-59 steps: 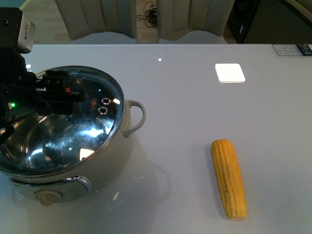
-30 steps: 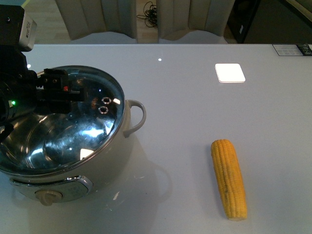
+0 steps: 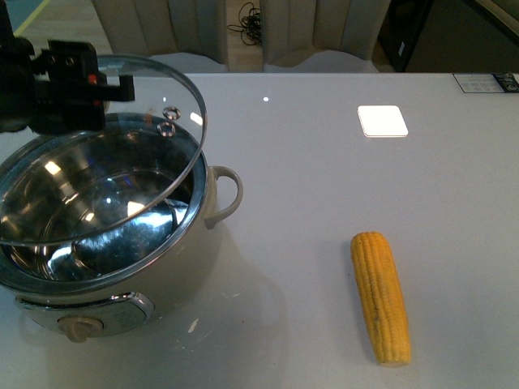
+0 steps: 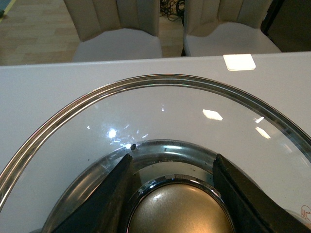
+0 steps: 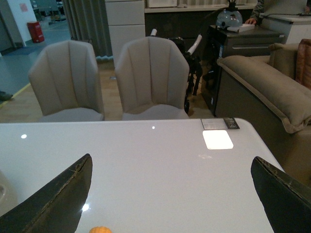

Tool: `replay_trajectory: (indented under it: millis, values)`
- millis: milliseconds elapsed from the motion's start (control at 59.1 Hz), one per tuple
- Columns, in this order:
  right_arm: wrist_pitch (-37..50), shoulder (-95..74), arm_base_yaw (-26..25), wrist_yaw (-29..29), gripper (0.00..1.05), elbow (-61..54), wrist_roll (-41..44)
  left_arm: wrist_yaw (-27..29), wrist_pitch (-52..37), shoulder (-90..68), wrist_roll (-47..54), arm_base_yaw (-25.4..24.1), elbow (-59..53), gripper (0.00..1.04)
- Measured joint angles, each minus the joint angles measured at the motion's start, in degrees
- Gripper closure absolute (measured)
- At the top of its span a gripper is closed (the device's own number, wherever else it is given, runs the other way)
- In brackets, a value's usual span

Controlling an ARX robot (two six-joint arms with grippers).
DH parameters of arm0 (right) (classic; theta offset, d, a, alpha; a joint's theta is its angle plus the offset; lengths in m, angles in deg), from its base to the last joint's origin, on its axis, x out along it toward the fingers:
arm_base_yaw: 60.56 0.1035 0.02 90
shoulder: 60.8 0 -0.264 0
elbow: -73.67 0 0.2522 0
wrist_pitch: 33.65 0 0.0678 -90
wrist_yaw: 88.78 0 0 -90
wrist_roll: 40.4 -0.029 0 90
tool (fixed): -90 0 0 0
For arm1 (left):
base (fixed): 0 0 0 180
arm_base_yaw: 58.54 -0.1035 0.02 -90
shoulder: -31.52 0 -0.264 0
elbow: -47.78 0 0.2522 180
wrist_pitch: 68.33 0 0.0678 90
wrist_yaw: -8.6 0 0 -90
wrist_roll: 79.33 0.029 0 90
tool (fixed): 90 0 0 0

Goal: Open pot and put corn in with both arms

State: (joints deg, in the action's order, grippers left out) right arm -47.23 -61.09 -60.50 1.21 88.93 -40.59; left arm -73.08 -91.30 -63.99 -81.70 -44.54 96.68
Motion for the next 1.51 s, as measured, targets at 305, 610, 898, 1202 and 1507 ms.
replay_trajectory:
  millis: [305,610,898,1202,1507]
  values:
    - [0.0,0.0,0.0,0.0,0.09,0.0,0.0,-6.3,1.9,15.9,1.4,-15.6,-8.7,0.62]
    - [0.0,0.0,0.0,0.0,0.09,0.0,0.0,-19.3,-4.4,15.5,5.7,-43.4,-14.6,0.62]
    - [0.0,0.0,0.0,0.0,0.09,0.0,0.0,-20.7,-22.0,-7.2,8.4,-56.5,-14.4,0.62]
    - [0.0,0.0,0.0,0.0,0.09,0.0,0.0,-21.6,-37.0,-31.3,9.7,-56.1,-8.1,0.62]
    - [0.0,0.0,0.0,0.0,0.09,0.0,0.0,-19.9,-39.8,-42.9,9.8,-54.6,-1.6,0.62]
